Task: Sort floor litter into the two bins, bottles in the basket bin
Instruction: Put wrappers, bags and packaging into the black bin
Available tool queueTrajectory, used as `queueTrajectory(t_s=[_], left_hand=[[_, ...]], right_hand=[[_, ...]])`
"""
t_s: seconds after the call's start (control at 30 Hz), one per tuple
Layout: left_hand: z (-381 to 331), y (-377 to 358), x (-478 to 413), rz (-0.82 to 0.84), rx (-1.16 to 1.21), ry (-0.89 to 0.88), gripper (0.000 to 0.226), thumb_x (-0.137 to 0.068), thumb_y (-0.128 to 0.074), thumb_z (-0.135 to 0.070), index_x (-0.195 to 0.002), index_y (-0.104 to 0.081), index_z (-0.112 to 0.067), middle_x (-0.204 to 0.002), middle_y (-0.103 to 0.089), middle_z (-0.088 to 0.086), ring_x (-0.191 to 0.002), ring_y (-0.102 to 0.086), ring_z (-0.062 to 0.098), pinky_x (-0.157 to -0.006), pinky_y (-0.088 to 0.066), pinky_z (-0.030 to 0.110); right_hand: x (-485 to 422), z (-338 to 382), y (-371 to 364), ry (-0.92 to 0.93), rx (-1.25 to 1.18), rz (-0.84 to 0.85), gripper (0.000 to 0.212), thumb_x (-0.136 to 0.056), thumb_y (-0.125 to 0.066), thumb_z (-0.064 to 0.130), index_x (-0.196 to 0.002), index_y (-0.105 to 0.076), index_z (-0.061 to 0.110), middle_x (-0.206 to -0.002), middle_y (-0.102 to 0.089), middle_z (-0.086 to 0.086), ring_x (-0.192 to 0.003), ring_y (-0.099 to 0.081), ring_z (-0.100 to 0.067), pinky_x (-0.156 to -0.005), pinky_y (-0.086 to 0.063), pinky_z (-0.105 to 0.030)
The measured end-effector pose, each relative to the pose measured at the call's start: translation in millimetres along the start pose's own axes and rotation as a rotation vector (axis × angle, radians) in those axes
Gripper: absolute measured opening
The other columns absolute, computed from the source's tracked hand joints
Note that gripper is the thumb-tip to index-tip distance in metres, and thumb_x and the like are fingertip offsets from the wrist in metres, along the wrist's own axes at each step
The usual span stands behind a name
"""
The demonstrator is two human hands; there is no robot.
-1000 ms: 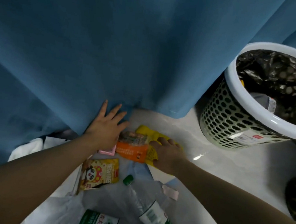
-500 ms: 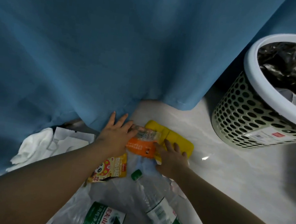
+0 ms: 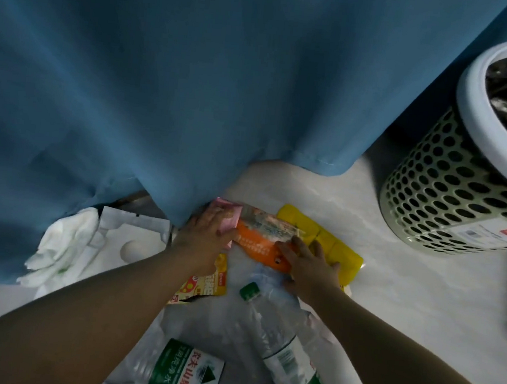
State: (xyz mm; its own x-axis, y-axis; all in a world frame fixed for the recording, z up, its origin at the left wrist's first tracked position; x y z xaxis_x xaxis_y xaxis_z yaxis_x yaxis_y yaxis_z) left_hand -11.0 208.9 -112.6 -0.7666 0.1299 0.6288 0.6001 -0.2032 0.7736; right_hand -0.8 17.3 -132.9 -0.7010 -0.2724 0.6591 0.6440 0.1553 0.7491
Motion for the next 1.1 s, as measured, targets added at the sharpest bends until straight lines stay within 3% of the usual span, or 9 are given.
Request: queueTrajectory(t_s=[0.07, 0.23, 0.5, 0.6, 0.7, 0.77, 0.87, 0.93, 1.1], left_hand=[[-6, -7, -2, 0.043, 0.072, 0.009, 0.082, -0.087, -0.055, -0.035, -0.149, -0.001, -0.033, -0.158, 0.013, 0.009, -0.145, 0.004, 0.036, -0.115, -0.015, 0.048], [-39, -19, -6, 0.051, 0.212, -0.013, 0.085, -0.085, -0.055, -0.035, -0.149, 0.002, -0.034, -0.158, 0.015, 0.007, -0.145, 0.009, 0.035, -0.119, -0.006, 0.047], [-105, -5, -6, -0.044, 0.226, -0.111, 0.061, -0.094, -0.042, -0.039, -0.148, -0.014, -0.035, -0.16, 0.002, 0.001, -0.146, -0.003, 0.031, -0.118, -0.01, 0.044], [-123, 4, -1, -0.091, 0.284, -0.171, 0.05, -0.094, -0.037, -0.038, -0.143, -0.03, -0.034, -0.157, -0.018, 0.001, -0.142, -0.022, 0.027, -0.111, -0.025, 0.038], [-124, 28, 7, -0.408, 0.433, -0.102, 0.053, -0.077, -0.035, -0.039, -0.122, -0.06, -0.027, -0.128, -0.054, 0.011, -0.114, -0.052, 0.037, -0.09, -0.044, 0.04], [-114, 33, 3, -0.484, 0.49, 0.063, 0.053, -0.076, -0.046, -0.035, -0.127, -0.055, -0.024, -0.131, -0.047, 0.013, -0.118, -0.046, 0.038, -0.093, -0.041, 0.041], [-113, 19, -15, -0.246, 0.607, 0.268, 0.08, -0.081, -0.061, -0.043, -0.146, -0.017, -0.031, -0.154, -0.005, 0.008, -0.141, -0.011, 0.031, -0.111, -0.022, 0.042], [-118, 14, -27, -0.133, 0.674, 0.315, 0.092, -0.079, -0.063, -0.049, -0.148, -0.004, -0.033, -0.156, 0.008, 0.005, -0.144, 0.0, 0.031, -0.113, -0.017, 0.045], [-127, 15, -38, -0.147, 0.57, 0.335, 0.089, -0.077, -0.066, -0.045, -0.146, -0.012, -0.03, -0.152, -0.009, 0.005, -0.135, -0.018, 0.032, -0.107, -0.025, 0.042]], right_hand=[[5, -6, -1, 0.009, -0.014, -0.028, 0.067, -0.094, -0.045, 0.043, -0.146, -0.003, 0.043, -0.159, 0.001, 0.008, -0.145, -0.004, -0.033, -0.104, -0.028, -0.062], [23, -35, -10, -0.014, -0.013, -0.061, 0.061, -0.097, -0.041, 0.042, -0.146, -0.006, 0.043, -0.159, -0.003, 0.008, -0.145, -0.008, -0.032, -0.108, -0.026, -0.057], [66, -88, -32, -0.149, -0.098, -0.117, 0.055, -0.096, -0.037, 0.044, -0.146, -0.014, 0.043, -0.159, -0.008, 0.008, -0.145, -0.01, -0.029, -0.111, -0.02, -0.057], [82, -107, -36, -0.171, -0.113, -0.101, 0.062, -0.09, -0.043, 0.054, -0.145, -0.017, 0.042, -0.158, -0.009, 0.008, -0.145, -0.012, -0.027, -0.112, -0.018, -0.053], [90, -119, -27, -0.198, -0.194, -0.16, 0.076, -0.074, -0.021, 0.076, -0.142, -0.026, 0.041, -0.157, -0.014, 0.007, -0.144, -0.017, -0.023, -0.112, -0.019, -0.046], [87, -123, -15, -0.213, -0.274, -0.25, 0.076, -0.075, -0.018, 0.072, -0.143, -0.025, 0.038, -0.157, -0.015, 0.005, -0.143, -0.018, -0.022, -0.111, -0.02, -0.042], [70, -120, -2, -0.18, -0.334, -0.278, 0.069, -0.089, -0.046, 0.051, -0.148, -0.012, 0.036, -0.159, -0.002, 0.003, -0.145, -0.008, -0.027, -0.113, -0.016, -0.044], [58, -114, -3, -0.175, -0.369, -0.203, 0.075, -0.089, -0.05, 0.048, -0.148, -0.006, 0.037, -0.159, 0.004, 0.002, -0.145, -0.004, -0.03, -0.114, -0.015, -0.048], [41, -106, -17, -0.215, -0.303, -0.188, 0.077, -0.087, -0.053, 0.048, -0.148, -0.008, 0.031, -0.154, -0.015, -0.005, -0.138, -0.019, -0.035, -0.109, -0.022, -0.051]])
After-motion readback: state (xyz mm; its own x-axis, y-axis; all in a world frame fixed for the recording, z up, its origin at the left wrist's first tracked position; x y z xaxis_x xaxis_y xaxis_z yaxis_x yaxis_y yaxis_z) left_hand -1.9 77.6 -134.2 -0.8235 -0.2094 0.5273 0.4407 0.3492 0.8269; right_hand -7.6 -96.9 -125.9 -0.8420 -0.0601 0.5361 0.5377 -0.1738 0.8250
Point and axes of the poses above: each hand's wrist, its own x-axis away from the middle knuckle, its own y-axis out of the back of the hand, z = x × y, the point moved 6 cm from there along -x, towards the middle knuckle
